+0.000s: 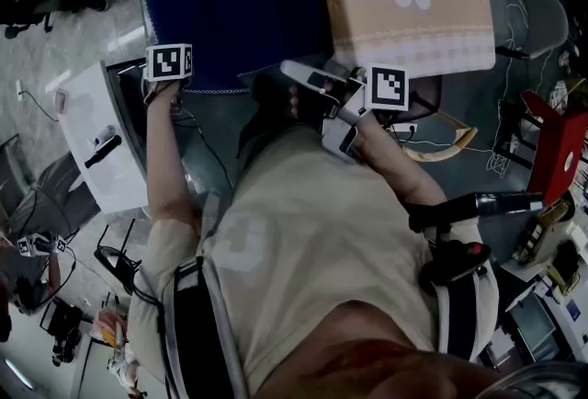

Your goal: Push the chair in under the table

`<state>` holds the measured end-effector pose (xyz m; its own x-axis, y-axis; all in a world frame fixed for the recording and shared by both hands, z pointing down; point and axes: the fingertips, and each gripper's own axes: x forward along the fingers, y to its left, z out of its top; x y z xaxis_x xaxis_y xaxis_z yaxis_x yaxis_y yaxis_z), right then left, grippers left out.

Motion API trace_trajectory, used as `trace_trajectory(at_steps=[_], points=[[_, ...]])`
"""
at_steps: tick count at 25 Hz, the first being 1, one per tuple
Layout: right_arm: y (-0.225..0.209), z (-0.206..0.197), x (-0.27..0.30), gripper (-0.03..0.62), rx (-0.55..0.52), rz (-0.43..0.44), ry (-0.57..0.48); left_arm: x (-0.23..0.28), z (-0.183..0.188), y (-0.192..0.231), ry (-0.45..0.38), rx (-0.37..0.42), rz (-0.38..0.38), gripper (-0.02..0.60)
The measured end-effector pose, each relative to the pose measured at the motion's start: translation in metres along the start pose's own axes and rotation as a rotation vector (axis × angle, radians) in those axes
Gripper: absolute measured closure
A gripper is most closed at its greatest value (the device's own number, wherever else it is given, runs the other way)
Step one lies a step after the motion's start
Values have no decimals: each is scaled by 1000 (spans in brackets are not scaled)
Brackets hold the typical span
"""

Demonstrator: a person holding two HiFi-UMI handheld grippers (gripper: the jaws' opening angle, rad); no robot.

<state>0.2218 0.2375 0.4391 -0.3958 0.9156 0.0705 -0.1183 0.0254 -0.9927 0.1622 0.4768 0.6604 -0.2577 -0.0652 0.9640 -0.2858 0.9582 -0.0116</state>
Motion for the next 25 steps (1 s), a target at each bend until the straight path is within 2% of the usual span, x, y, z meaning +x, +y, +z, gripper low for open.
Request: trace_trajectory(at_steps=[14, 20, 25], points=[[0, 5, 0, 583, -3, -2, -2, 1, -1, -9, 12, -2, -4, 459], [-3, 5, 0, 583, 0, -16, -7, 2, -5, -13, 34, -37, -18, 459], [-4, 7, 1, 583, 5, -18, -8, 2, -5, -14, 41, -37, -13, 459]])
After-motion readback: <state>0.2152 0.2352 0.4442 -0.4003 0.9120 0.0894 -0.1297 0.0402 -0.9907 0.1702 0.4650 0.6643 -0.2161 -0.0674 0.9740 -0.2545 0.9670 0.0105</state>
